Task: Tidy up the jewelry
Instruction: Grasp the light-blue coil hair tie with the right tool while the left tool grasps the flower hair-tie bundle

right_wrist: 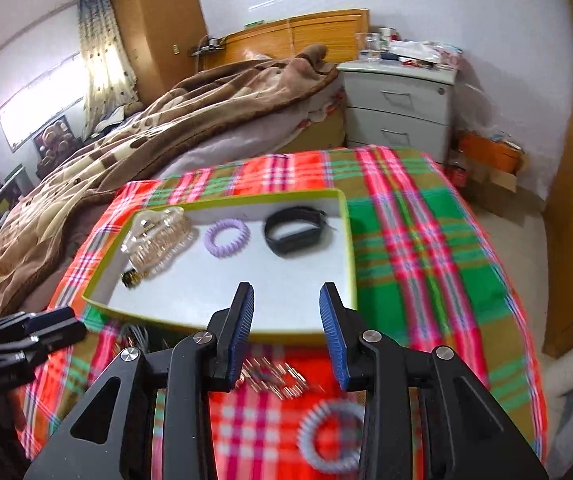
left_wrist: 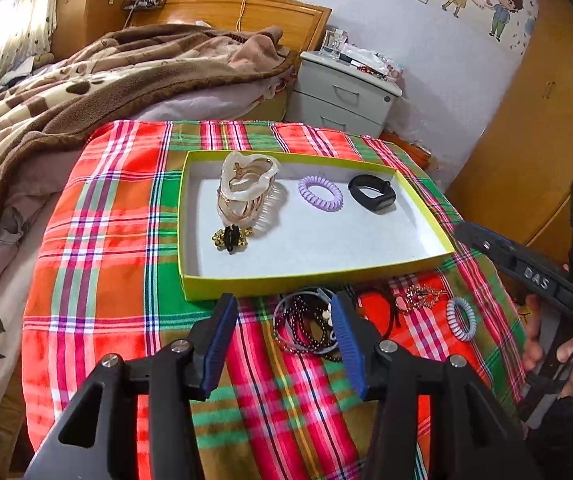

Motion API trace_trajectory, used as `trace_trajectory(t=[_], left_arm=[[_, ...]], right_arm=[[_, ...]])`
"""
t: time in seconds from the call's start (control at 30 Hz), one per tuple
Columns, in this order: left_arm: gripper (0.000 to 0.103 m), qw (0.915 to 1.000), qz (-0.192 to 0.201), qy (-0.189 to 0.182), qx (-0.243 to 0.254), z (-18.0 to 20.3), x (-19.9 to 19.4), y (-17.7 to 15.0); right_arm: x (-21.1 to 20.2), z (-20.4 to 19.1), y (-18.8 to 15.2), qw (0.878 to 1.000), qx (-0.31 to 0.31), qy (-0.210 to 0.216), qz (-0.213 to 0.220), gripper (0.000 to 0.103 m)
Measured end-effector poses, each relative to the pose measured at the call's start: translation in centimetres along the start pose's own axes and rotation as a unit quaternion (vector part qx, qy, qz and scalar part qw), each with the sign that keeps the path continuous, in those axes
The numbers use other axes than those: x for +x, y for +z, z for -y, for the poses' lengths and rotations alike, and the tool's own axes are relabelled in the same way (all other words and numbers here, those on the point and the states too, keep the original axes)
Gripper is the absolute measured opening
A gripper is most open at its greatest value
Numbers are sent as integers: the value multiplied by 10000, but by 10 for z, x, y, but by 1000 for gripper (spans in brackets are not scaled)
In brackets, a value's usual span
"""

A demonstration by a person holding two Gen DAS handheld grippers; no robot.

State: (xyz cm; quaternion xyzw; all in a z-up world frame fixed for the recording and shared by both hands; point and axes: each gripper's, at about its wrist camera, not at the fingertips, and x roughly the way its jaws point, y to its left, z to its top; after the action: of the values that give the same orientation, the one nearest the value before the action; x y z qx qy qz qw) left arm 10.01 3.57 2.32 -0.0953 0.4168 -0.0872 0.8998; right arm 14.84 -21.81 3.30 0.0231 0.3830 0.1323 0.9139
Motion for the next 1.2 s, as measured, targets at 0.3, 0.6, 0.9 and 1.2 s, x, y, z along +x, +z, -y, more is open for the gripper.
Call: trace_trajectory(t=[0.3,0.6,0.9,1.2], left_arm=[[59,9999,-118,-92,64,6,-1,-17],[59,9988,-480,-27,83,5,-1,-34],[58,9976,-634,-282,-72,8,4,-42],[58,9988,-429,-83,240,22,3,-30]], right_arm=[[-7,38,-41,9982,181,-494,-293,48],[1,37,-59,9976,-99,-387,-572,48],[4,28,-70,9948,-508,-579,-671,39],[-2,25,-70,9948,-577,-627,-565,10]])
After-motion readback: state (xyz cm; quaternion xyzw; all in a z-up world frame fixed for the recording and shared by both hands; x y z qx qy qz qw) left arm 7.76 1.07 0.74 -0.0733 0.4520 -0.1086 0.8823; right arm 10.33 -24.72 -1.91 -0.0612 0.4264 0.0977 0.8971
